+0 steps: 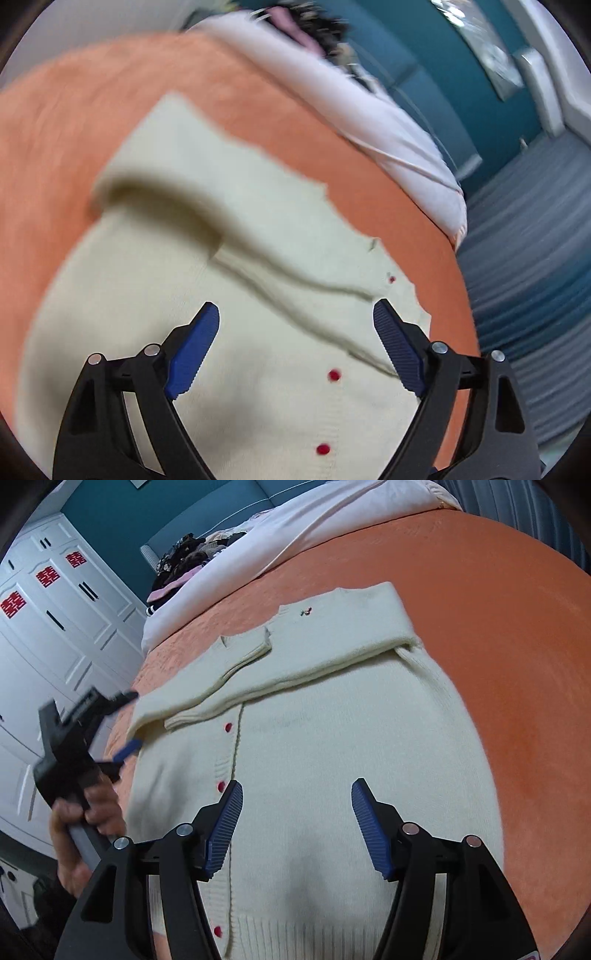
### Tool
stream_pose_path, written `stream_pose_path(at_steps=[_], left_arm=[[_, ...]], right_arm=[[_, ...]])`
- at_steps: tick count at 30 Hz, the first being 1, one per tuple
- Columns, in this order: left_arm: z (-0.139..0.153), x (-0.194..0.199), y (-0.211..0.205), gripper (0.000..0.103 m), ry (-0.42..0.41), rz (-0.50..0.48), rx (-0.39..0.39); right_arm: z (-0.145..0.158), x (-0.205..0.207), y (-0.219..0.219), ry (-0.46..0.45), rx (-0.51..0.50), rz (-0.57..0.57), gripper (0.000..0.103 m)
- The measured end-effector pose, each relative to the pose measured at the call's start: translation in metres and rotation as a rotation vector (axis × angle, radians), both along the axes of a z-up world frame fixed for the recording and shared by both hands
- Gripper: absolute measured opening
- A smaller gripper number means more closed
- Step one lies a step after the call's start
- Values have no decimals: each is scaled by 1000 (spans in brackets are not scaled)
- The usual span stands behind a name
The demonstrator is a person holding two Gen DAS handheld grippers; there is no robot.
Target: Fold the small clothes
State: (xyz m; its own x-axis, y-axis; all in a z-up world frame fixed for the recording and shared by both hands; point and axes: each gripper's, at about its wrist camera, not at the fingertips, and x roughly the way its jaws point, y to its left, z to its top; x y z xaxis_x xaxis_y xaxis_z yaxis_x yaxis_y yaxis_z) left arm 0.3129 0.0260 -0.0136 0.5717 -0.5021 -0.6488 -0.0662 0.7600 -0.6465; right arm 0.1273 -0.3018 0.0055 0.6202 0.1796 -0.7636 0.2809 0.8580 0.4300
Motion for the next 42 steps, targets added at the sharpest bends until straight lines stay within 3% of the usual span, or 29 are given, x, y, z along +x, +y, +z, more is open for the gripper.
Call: stream_pose_path(at_steps=[4, 9, 13, 15, 16, 17, 18, 19, 21, 23, 25, 26, 29, 30, 31, 34, 37, 39, 42], left_arm=[[-13, 9, 37, 83, 37, 137, -70], [-21, 31, 72, 83, 64, 245, -154], [-51, 50, 95, 83, 171, 317, -265], [-56, 50, 99, 83, 169, 342, -304], [-55, 50, 99, 82, 160, 343, -302], [-54, 50, 99, 77, 149, 345, -292], [-52, 46, 102, 72, 134, 348, -279], [-49, 47, 102, 58, 108, 347, -265], [-46, 45, 106, 44, 79, 342, -262], [-50, 45, 109, 22, 85, 321, -276], [-59, 46, 105, 19, 114, 293, -249], [-63, 42, 103, 14, 124, 286, -231], [-69, 33, 92, 10, 107, 276, -189], [-67, 30, 89, 10, 98, 273, -167], [-64, 30, 87, 11, 84, 262, -138], [-66, 28, 86, 11, 40, 237, -91], [-67, 22, 79, 11, -49, 203, -5], [-67, 17, 73, 11, -103, 191, 47], [-71, 14, 76, 11, -129, 199, 17]], right_arm=[[3, 55, -9, -44, 27, 40, 66], [-8, 159, -18, -63, 102, 30, 69], [-47, 234, -18, 39, 230, -25, 69], [-63, 257, -12, 77, 258, -54, 69], [-66, 264, -8, 77, 260, -63, 63], [-65, 271, -2, 62, 262, -56, 36], [-60, 276, 5, 50, 257, -33, 12], [-48, 278, 10, 20, 255, -6, 11], [-5, 261, 11, -156, 280, 25, 9], [34, 228, 2, -293, 246, 26, 9], [42, 200, -16, -338, 176, -13, 9], [30, 194, -24, -299, 126, -46, 9], [-60, 202, -51, 10, 86, -92, 8], [-79, 200, -56, 36, 97, -80, 7], [-78, 194, -57, -5, 99, -80, 8], [-55, 191, -54, -21, 87, -104, 16], [-13, 179, -39, -136, -55, -157, 19], [9, 197, -13, -179, -64, -45, 19], [29, 244, 63, -208, -43, 237, 19]])
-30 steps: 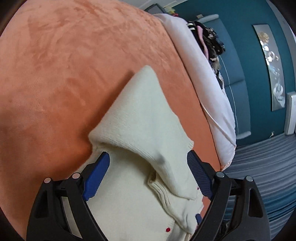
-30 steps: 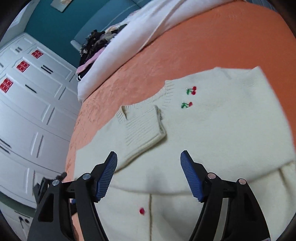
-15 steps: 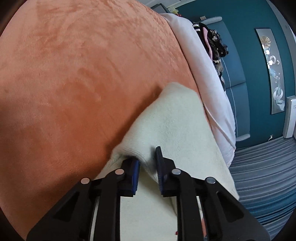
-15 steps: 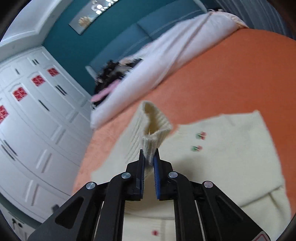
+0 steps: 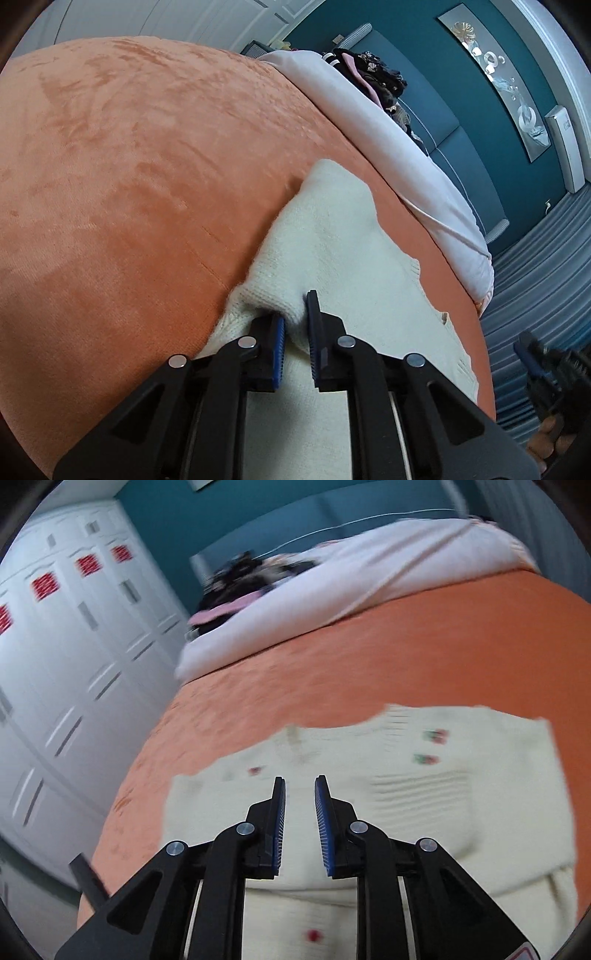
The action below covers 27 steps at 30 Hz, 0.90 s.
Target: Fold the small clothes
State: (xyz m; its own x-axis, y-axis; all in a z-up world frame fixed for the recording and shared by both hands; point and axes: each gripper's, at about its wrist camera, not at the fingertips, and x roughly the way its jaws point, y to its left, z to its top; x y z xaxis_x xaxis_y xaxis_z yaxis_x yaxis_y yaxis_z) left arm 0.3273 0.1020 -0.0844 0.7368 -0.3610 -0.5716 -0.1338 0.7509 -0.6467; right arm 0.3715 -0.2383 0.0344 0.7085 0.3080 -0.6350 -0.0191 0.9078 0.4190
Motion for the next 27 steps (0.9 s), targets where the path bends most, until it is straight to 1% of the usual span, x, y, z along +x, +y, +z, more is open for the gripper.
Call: stream_pose_path(at_steps=[2, 3, 4, 6, 9, 11, 12, 13, 15, 16, 17, 18, 19, 20, 21, 23, 24, 25, 26, 27], left_arm=[[-3, -3, 1, 11, -21, -2, -11], [-2, -2, 1, 11, -27, -2, -9], [-1, -2, 0, 11, -33, -2, -4], [-3, -3, -1, 11, -46, -2, -2], [-5, -5, -3, 11, -61, 1, 14], [-6, -4, -4, 11, -65, 3, 27], [-7, -4, -4, 11, -68, 5, 24], [-8, -4, -3, 11, -72, 6, 17], [-10, -4, -1, 11, -81, 4, 3], [-10, -4, 0, 11, -83, 4, 0], [-10, -3, 0, 11, -84, 3, -2], [-11, -4, 0, 11, -84, 3, -4], [-11, -4, 0, 11, -84, 3, -2], [-11, -4, 0, 11, -82, 3, 1], [-10, -4, 0, 11, -81, 3, 4], [-9, -5, -1, 11, -75, 3, 13], [-8, -5, -2, 11, -71, 4, 18], [-7, -4, -2, 11, -66, 4, 22], [-6, -4, -3, 11, -62, 4, 27], [-5, -3, -4, 11, -58, 5, 31]], right_arm=[[-6, 40, 60, 58, 28, 223, 16], [-13, 56, 88, 95, 30, 311, 12], [-21, 75, 116, 126, 2, 379, 11], [-38, 102, 161, 169, -87, 457, 10], [-67, 136, 205, 240, -182, 501, 10], [-96, 154, 219, 281, -312, 463, 1], [-103, 159, 220, 265, -316, 455, 0], [-106, 164, 218, 260, -292, 432, 0], [-105, 172, 208, 281, -211, 382, 0], [-97, 170, 201, 272, -173, 361, 0], [-85, 160, 188, 236, -142, 328, 1], [-71, 144, 176, 186, -124, 290, 4], [-57, 126, 154, 144, -88, 252, 7], [-46, 105, 127, 116, -40, 208, 7], [-39, 79, 97, 100, -1, 155, 7], [-31, 29, 33, 91, 1, 17, 11], [-29, 4, -2, 97, -15, -79, 21], [-31, -17, -35, 111, -9, -182, 43], [-36, -32, -63, 124, 26, -268, 65], [-44, -45, -88, 145, 66, -345, 67]])
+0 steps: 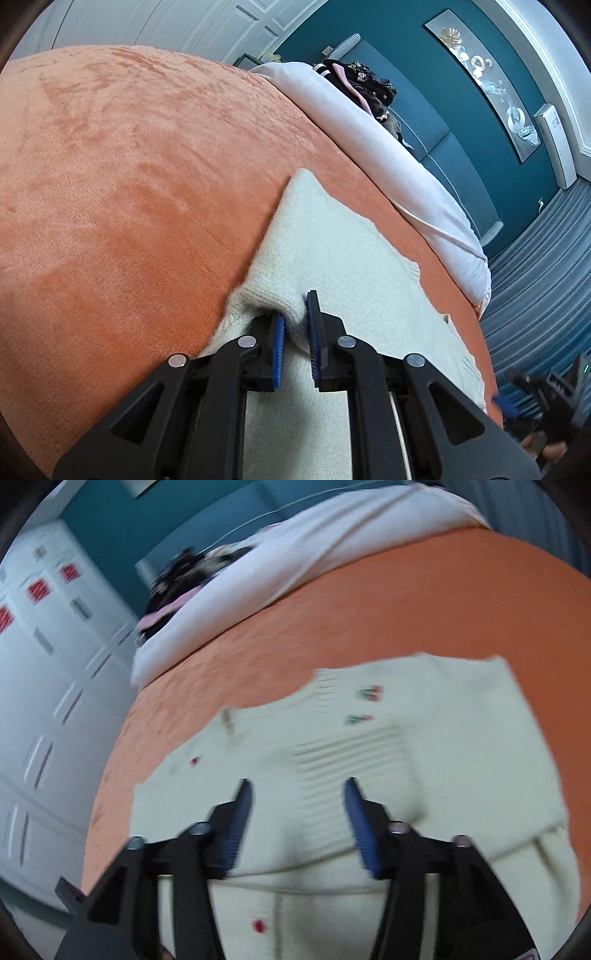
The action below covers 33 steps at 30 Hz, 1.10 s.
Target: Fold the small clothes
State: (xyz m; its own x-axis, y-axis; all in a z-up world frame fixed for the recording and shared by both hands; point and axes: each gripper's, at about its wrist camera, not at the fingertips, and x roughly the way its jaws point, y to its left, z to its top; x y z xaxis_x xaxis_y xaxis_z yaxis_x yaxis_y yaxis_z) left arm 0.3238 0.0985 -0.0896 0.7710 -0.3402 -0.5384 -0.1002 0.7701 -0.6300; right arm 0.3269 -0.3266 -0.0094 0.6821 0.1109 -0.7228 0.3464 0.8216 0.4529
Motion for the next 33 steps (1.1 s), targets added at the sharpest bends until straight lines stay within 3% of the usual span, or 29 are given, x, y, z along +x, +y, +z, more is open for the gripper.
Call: stream_pose_path(at_steps=[2, 4, 5, 6, 8, 10, 12, 13, 15, 17, 19, 20, 22, 25, 26, 28, 29, 33], left_arm=[[1, 1, -1, 11, 6, 1, 8], [1, 2, 1, 11, 6, 0, 2], [0, 2, 1, 11, 7, -1, 0], [0, 3, 2, 11, 7, -1, 2], [-1, 3, 2, 11, 5, -2, 2], [-2, 3, 2, 11, 0, -2, 4], [-3, 3, 2, 11, -3, -3, -1], [-3, 3, 2, 11, -3, -3, -4], [-5, 2, 2, 11, -8, -3, -10], [-4, 2, 1, 11, -12, -2, -9], [-4, 1, 2, 11, -15, -2, -11], [-5, 1, 2, 11, -16, -2, -13], [-4, 0, 3, 11, -18, -3, -16], [-5, 0, 4, 11, -21, -3, -23], [-6, 0, 4, 11, -24, -4, -25], [-8, 1, 5, 11, -25, -4, -28], [-9, 1, 6, 11, -29, -4, -30], [-11, 1, 8, 11, -42, -1, -44]], right_arm=[[-19, -5, -26, 64, 33, -55, 67], [-38, 1, -31, 113, 36, -26, 62], [-40, 3, -27, 106, 14, -2, 27], [-39, 4, -24, 91, 9, 31, 11], [-25, -4, -25, 9, 68, 27, 10], [-22, -16, -34, -49, 56, 12, 9], [-59, -9, -38, 92, 68, 39, 6], [-57, -14, -39, 55, 52, 40, 7], [-34, -21, -33, 59, -15, -11, 16], [0, -31, -17, -53, -71, -49, 16], [25, -17, 24, -129, -76, 75, 16], [32, 2, 55, -133, -71, 201, 16], [28, 45, 127, -91, -61, 475, 14], [-4, 103, 209, 16, -137, 673, 12], [-20, 122, 225, 69, -168, 686, 12], [-59, 148, 241, 167, -237, 671, 0], [-67, 150, 241, 150, -237, 666, 0], [-43, 135, 210, 117, -44, 557, 6]])
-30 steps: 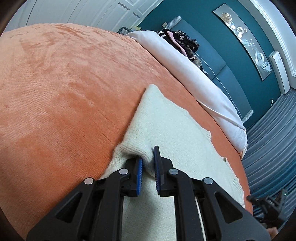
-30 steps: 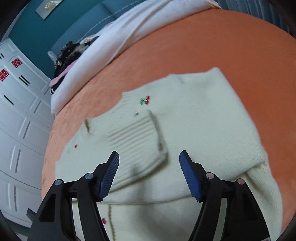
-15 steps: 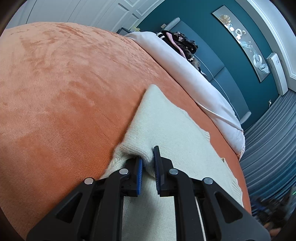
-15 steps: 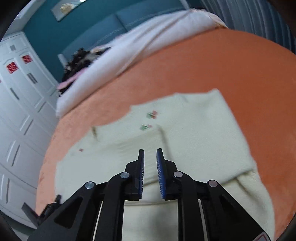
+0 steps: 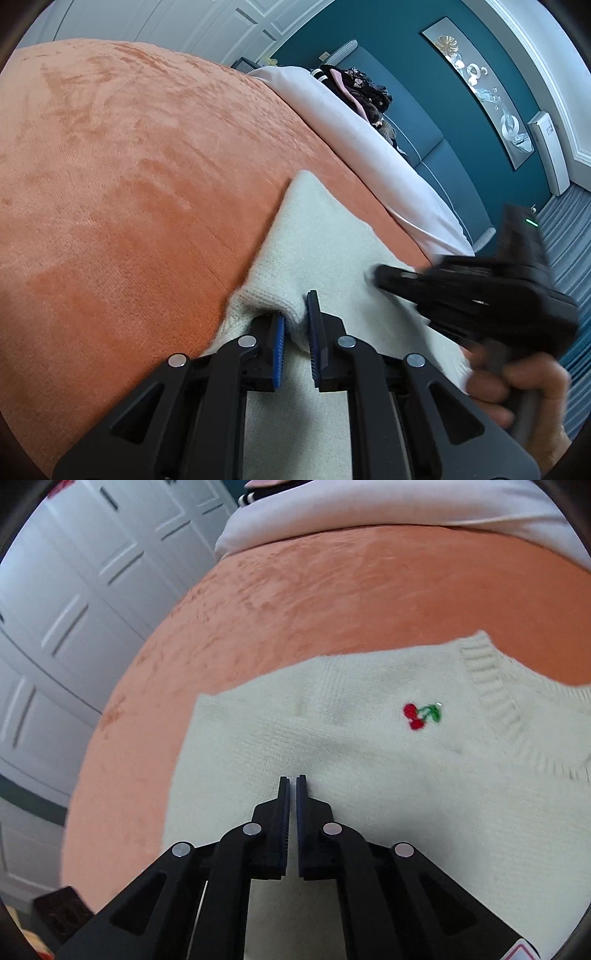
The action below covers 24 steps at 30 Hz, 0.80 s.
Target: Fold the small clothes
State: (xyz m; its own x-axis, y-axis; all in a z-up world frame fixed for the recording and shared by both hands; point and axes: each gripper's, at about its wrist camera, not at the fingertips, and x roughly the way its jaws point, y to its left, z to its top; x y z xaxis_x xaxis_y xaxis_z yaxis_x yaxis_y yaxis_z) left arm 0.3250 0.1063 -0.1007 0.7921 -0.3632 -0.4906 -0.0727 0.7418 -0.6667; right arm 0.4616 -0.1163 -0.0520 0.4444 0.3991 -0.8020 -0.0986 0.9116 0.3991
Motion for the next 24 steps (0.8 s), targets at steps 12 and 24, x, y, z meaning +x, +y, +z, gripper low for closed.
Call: stream_pose_path(at_steps=[12, 24], left_arm=[[58, -55, 18, 60, 167, -77, 103], [55, -254, 73, 91, 368, -133, 50]], right_arm=[[84, -417, -245, -25, -110, -514, 59], [3, -533, -224, 136, 163, -529, 64]])
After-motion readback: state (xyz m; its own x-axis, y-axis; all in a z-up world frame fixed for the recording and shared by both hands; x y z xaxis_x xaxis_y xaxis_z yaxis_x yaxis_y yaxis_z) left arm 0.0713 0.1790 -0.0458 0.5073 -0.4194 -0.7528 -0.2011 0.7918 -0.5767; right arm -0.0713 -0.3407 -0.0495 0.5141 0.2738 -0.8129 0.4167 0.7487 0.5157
